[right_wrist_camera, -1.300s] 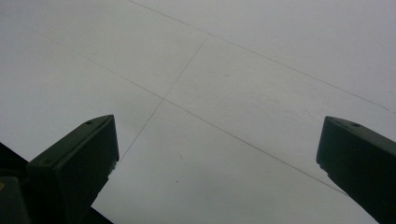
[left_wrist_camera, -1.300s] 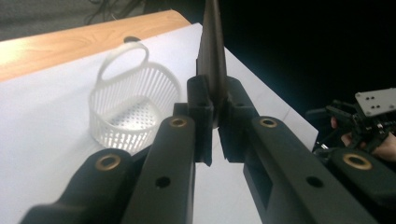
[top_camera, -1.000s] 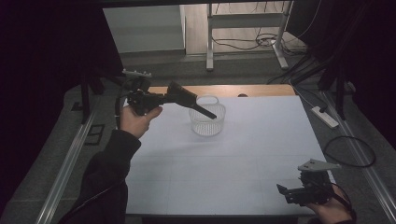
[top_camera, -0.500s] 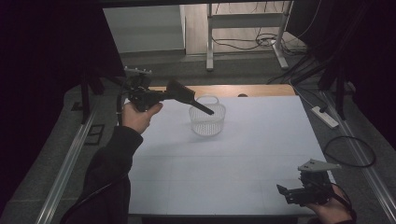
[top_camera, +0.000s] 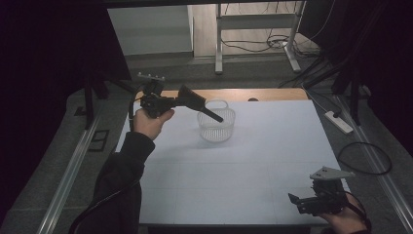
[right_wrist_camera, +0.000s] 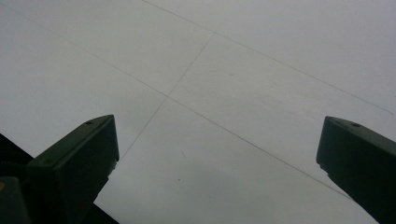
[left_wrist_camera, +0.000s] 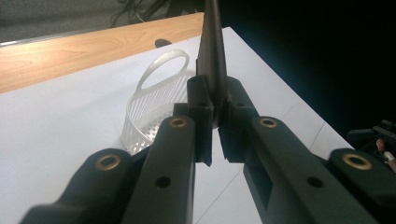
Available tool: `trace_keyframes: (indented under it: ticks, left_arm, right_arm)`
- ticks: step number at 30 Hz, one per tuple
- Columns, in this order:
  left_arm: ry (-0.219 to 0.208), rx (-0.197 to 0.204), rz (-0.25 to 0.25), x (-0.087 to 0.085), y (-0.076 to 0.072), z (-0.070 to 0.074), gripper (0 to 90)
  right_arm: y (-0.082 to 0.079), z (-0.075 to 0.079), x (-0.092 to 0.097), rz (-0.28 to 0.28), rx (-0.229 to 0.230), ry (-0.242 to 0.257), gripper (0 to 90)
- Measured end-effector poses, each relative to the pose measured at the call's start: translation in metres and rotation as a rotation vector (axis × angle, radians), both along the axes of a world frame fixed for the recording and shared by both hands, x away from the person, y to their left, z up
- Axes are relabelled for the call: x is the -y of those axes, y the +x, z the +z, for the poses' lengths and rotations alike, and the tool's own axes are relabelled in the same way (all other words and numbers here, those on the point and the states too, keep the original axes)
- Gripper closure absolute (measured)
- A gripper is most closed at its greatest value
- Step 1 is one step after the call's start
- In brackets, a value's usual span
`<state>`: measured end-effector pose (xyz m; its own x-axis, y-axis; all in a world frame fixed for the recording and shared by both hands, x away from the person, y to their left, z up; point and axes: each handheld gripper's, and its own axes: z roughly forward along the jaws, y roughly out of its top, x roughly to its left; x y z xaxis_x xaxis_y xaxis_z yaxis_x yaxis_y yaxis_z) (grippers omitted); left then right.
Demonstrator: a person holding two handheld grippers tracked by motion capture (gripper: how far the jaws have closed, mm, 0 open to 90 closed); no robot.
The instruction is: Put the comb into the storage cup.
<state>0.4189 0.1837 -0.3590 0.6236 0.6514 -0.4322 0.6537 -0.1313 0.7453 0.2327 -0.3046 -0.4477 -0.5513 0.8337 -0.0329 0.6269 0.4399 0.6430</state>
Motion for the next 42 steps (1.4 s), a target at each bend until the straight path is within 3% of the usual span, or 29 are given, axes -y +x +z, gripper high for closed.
trace_keyframes:
  ticks: [22,42]
  left_arm:
    - [0.052,-0.033,-0.017,0.021,0.016,-0.028,84.0]
    - [0.055,-0.066,-0.015,0.029,0.025,-0.044,83.9]
  right_arm:
    - [0.000,0.000,0.000,0.003,0.002,-0.002,0.2]
    - [0.000,0.000,0.000,0.006,-0.001,-0.004,0.5]
